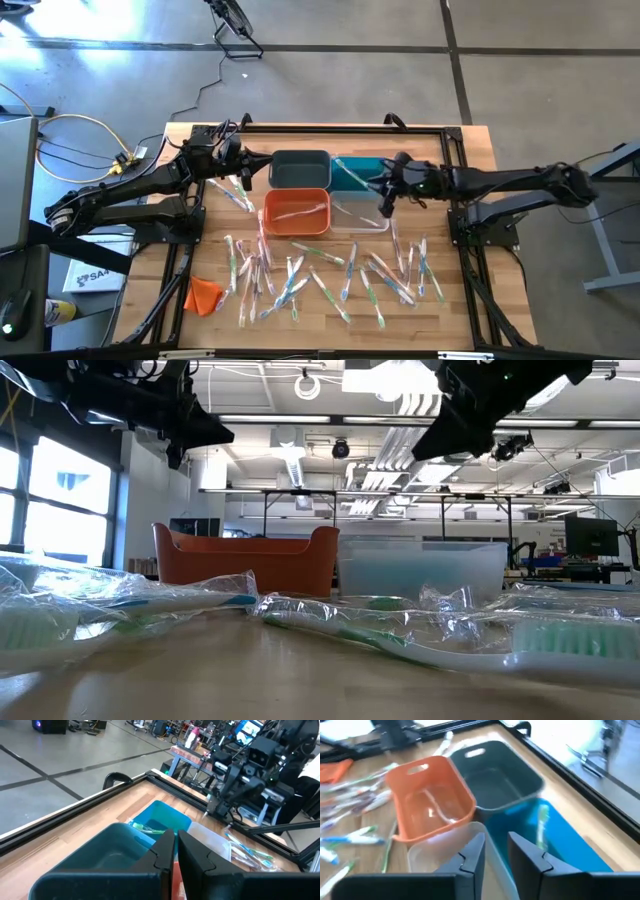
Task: Pick & Place Toothbrushes
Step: Put the blue toothbrush into the left blue bin
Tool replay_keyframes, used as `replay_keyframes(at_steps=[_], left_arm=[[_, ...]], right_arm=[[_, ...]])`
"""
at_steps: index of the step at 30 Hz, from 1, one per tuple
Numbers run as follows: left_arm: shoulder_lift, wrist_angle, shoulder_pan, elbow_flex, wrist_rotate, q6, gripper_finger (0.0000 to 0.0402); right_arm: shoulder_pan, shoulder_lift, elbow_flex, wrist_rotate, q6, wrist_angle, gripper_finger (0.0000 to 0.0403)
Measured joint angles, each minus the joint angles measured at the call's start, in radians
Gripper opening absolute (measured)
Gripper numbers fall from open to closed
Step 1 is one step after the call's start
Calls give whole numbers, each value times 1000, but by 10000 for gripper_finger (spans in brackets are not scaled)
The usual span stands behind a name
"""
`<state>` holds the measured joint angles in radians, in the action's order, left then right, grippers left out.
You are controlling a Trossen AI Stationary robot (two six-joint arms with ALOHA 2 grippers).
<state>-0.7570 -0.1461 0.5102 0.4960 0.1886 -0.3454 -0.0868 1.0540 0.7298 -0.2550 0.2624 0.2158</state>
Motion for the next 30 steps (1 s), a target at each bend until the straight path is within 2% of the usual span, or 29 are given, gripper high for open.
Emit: replay_keyframes(at_steps=[8, 13, 22, 26, 30], left_arm=[[0, 0, 0, 0, 0, 0, 19], [0, 0, 0, 0, 1, 0, 19], [0, 0, 0, 0, 5, 0, 19], [0, 3, 0, 0, 4, 0, 19], [0, 23, 0, 0, 3, 0, 19]], right_arm=[[0, -64, 67, -39, 155, 290, 9], [0, -68, 133, -71, 278, 447, 4], [2, -68, 309, -225, 516, 706, 3], [2, -68, 380, -224, 622, 829, 3], [2, -68, 415, -166, 716, 941, 3]])
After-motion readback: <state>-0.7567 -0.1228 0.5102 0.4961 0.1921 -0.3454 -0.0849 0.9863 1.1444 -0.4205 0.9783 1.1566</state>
